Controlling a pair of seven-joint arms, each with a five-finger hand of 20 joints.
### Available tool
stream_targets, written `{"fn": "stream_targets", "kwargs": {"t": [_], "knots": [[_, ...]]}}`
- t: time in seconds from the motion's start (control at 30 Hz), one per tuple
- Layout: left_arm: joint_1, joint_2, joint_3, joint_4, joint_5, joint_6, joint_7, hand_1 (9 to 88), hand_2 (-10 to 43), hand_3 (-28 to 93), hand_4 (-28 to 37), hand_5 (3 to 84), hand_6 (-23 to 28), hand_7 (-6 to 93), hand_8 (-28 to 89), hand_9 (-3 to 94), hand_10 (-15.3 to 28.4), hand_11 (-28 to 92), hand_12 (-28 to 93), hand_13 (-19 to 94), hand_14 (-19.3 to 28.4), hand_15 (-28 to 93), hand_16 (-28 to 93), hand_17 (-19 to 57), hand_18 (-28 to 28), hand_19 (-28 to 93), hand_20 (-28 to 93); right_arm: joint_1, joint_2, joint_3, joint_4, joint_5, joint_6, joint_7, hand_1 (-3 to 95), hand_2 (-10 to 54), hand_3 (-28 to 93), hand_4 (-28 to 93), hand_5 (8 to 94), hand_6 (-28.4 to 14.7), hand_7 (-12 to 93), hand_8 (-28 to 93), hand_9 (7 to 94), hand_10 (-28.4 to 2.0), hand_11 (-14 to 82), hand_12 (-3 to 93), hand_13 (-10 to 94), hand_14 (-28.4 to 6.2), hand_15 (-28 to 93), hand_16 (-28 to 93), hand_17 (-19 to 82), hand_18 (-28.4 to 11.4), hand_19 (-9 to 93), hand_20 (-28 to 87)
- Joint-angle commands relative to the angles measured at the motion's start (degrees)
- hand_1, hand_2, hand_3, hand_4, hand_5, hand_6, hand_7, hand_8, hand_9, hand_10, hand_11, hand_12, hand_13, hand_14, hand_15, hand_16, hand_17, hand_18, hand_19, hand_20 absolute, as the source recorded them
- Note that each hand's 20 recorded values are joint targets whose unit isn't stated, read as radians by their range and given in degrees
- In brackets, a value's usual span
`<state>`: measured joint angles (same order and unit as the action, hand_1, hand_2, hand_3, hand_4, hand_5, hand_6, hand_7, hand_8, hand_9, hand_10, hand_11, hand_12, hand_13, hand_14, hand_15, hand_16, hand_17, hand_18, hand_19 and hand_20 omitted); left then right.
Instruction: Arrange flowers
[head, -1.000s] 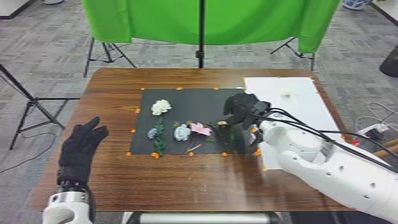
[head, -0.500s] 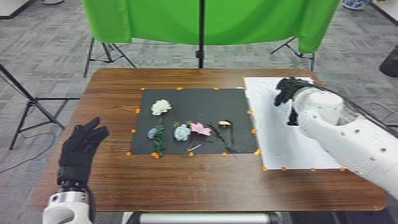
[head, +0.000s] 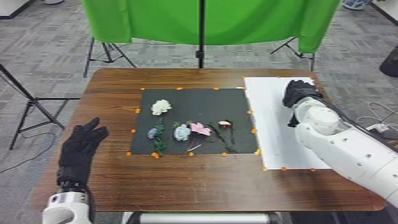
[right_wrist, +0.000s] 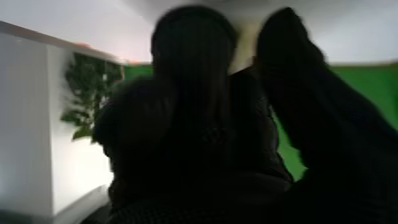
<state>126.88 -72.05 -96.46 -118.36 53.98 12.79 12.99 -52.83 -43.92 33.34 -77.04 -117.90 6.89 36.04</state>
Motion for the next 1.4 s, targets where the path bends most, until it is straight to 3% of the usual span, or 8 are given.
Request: {"fn": "stream_targets", "kwargs": {"t": [0.03,0.2,0.33,0.43,0.97,1.07,1.13,1.4], "knots": [[0.5,-0.70,-0.08,0.06,0.26,-0.40,-0.14,20.5,5.6,64,-28.3,45.7,3.9,11.6,-5,45.5,13.5,19,15,32,16.8,23,2,1.1,13.4,8,19,-5.2,1.7,0.8,-2.3,-3.0,10.1,-3.5,61.6,-9.5,56,-21,78.4,1.4,20,7,89.4,-9.3,6.6,30.2,93,-1.9,50,32,63,-10.4,93,43],[1.1,-0.81,-0.14,-0.09,0.19,-0.05,-0.27,20.5,5.6,64,-28.3,45.7,4.0,11.5,-5,45.5,13.5,19,15,32,16.9,23,2,1.1,13.4,8,19,-13.2,5.5,8.9,-16.0,-2.0,10.4,-5.1,62.1,-9.5,56,-20,79.9,1.4,20,7,91.6,-9.1,7.5,31.2,94,-1.4,51,33,65,-10.1,93,46],[1.1,-0.87,-0.15,-0.12,0.32,-0.19,-0.33,20.6,5.7,64,-28.3,45.7,4.0,11.5,-5,45.5,13.5,19,15,32,16.9,23,2,1.1,13.4,8,19,-19.5,7.3,14.2,-26.3,0.2,5.6,-6.6,62.0,-9.5,56,-20,80.2,1.1,20,8,91.5,-9.3,7.5,31.7,94,-1.4,51,33,65,-10.1,93,47],[0.9,-0.88,-0.07,-0.03,0.28,-0.24,-0.31,20.6,5.6,64,-28.3,45.7,4.0,11.5,-5,45.5,13.6,19,15,32,17.0,23,2,1.1,13.4,8,19,-21.5,6.9,14.3,-30.0,1.6,2.7,-7.9,61.8,-9.5,56,-19,80.2,1.1,20,8,91.3,-9.4,7.4,31.8,94,-1.3,51,33,65,-10.1,93,47],[0.7,-0.67,0.45,0.12,0.20,-0.25,-0.34,20.6,5.5,64,-28.3,45.7,3.9,11.6,-5,45.4,13.6,19,15,31,17.0,23,2,1.1,13.4,8,19,-25.0,4.5,13.7,-32.2,5.4,-1.9,-10.0,58.7,-9.5,54,-17,76.6,0.5,18,7,86.1,-9.8,8.2,30.4,92,-2.0,51,34,63,-10.4,93,47],[0.6,-0.61,0.54,0.12,0.27,-0.13,-0.47,20.6,5.5,65,-28.3,45.7,4.0,11.6,-5,45.4,13.6,19,15,31,16.9,22,2,1.1,13.4,8,19,-26.4,4.5,15.5,-33.1,7.2,-2.4,-9.8,52.9,-9.5,56,-16,72.6,-0.1,16,6,80.9,-10.7,14.3,23.5,91,-2.2,52,34,62,-10.3,93,47],[0.5,-0.58,0.61,0.17,0.22,-0.04,-0.49,20.6,5.4,65,-28.3,45.7,4.0,11.6,-5,45.4,13.6,19,15,31,16.9,23,2,1.1,13.4,8,19,-27.1,4.5,16.2,-33.5,7.2,-2.3,-9.9,45.1,-9.5,62,-17,70.4,-0.7,16,-6,79.1,-12.7,16.7,18.5,91,-2.5,51,33,63,-9.9,93,46],[0.5,-0.50,0.68,0.21,0.32,-0.39,-0.68,21.1,5.0,65,-28.3,45.7,3.9,11.6,-5,45.3,13.5,19,15,31,16.8,22,2,1.1,13.4,8,19,-31.4,3.7,22.6,-37.0,8.1,-5.2,-9.6,37.9,-9.5,56,-17,64.9,-2.2,11,-8,80.2,-15.2,16.5,16.8,93,-3.2,49,33,66,-8.6,93,41]]}}
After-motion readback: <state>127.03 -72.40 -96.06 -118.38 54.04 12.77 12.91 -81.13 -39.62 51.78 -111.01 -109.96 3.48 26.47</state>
